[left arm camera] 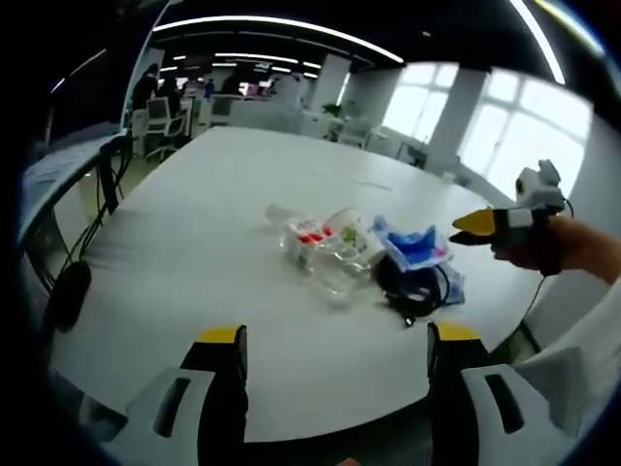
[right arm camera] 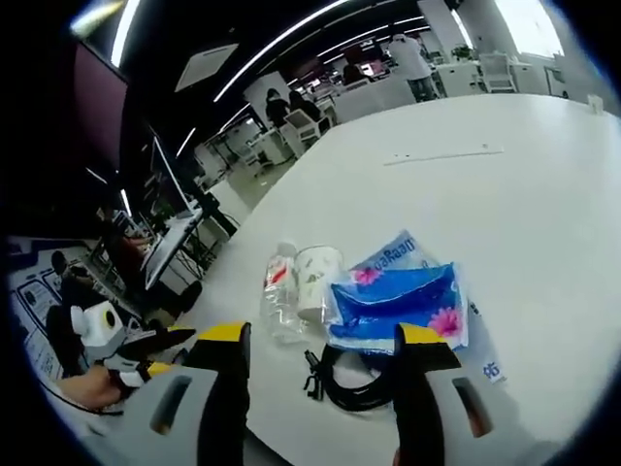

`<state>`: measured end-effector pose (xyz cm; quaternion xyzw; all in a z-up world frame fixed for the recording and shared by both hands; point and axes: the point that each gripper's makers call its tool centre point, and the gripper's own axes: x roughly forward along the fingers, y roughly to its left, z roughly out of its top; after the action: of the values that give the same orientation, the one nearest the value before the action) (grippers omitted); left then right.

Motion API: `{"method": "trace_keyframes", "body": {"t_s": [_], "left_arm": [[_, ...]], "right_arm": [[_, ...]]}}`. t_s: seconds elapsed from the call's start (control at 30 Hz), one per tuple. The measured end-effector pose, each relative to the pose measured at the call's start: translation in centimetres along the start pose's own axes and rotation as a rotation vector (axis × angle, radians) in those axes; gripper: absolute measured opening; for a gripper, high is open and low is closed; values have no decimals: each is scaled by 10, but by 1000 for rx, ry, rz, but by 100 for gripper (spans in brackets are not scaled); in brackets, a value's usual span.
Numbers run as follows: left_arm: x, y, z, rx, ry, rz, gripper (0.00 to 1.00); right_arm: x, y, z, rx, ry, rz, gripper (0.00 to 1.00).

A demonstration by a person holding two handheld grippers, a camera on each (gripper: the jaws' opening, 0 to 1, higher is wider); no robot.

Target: Arrange the tabletop items into an orderly group along one side of the table until the central work area is clear of visible clutter.

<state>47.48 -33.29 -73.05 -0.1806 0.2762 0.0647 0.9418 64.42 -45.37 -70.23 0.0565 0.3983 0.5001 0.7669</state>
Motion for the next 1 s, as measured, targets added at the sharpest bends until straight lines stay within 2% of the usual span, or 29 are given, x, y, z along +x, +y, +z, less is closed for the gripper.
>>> {"method": "trace_keyframes", "body": {"t_s": [0.27, 0.7, 1.0], "left_arm": [[-3, 0, 3, 9, -10, 6, 72], [-3, 3, 4, 20, -17, 19, 72], [-3, 2, 1, 36, -6, 10, 71]], "right_arm": [[10, 8, 0, -33, 28, 26, 56], [29, 13, 17, -97, 50, 54, 55], [49, 18, 29, -78, 62, 88, 51]]}}
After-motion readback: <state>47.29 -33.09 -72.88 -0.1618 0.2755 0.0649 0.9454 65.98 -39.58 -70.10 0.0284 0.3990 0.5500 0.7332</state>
